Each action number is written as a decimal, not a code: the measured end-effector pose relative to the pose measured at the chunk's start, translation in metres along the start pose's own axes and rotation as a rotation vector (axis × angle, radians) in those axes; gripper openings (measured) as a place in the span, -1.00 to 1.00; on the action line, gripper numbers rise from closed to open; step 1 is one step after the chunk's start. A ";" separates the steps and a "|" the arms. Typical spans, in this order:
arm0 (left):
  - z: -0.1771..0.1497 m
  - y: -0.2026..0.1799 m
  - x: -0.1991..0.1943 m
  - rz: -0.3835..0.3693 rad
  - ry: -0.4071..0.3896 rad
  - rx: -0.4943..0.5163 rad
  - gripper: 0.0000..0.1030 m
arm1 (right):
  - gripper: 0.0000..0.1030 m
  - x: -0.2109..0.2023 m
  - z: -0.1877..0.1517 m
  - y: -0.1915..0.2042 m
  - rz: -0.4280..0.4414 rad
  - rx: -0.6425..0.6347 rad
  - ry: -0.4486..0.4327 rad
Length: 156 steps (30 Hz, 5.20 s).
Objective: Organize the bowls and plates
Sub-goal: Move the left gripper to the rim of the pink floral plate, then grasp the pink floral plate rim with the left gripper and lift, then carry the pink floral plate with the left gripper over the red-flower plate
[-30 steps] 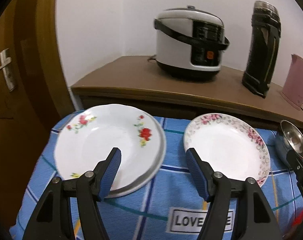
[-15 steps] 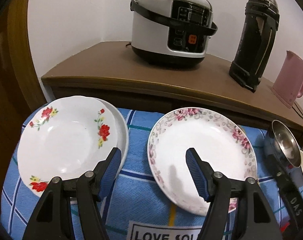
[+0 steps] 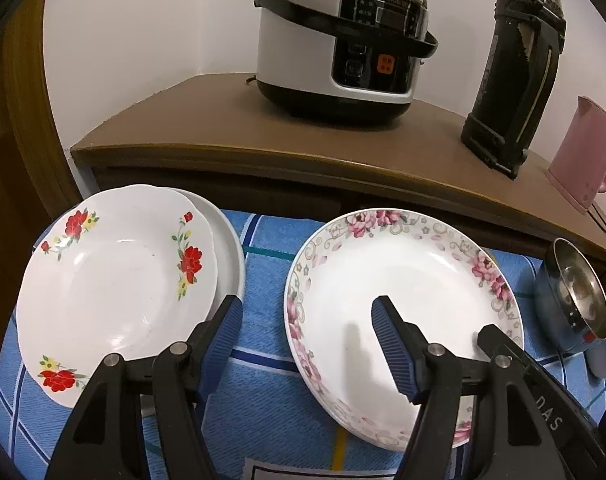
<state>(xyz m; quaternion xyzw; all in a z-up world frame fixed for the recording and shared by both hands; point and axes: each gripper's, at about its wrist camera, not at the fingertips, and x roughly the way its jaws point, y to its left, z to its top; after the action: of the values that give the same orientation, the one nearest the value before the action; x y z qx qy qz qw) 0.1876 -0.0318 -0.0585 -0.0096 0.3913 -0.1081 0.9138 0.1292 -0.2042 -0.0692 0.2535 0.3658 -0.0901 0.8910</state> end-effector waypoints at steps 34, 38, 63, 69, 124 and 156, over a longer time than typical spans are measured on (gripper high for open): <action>-0.012 -0.024 0.019 -0.067 0.051 0.087 -0.33 | -0.77 -0.030 -0.013 -0.028 -0.028 0.001 -0.022; -0.012 -0.022 0.018 -0.078 0.052 0.072 -0.34 | -0.75 -0.029 -0.013 -0.029 -0.024 0.005 -0.020; -0.030 0.002 -0.017 -0.061 0.042 0.031 -0.53 | -0.77 -0.047 -0.026 -0.015 -0.007 -0.073 -0.046; -0.031 0.004 -0.027 -0.063 0.026 0.027 -0.53 | -0.77 -0.056 -0.030 -0.011 0.000 -0.076 -0.057; 0.008 0.166 -0.072 0.133 -0.126 -0.210 -0.53 | -0.77 -0.012 -0.040 0.168 0.202 -0.276 -0.063; 0.008 0.172 -0.027 0.210 -0.115 -0.197 -0.53 | -0.76 0.031 -0.038 0.177 0.177 -0.333 -0.039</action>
<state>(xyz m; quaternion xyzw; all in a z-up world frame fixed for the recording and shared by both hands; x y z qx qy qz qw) 0.2076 0.1414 -0.0510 -0.0643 0.3457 0.0277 0.9357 0.1895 -0.0321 -0.0449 0.1321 0.3346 0.0454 0.9320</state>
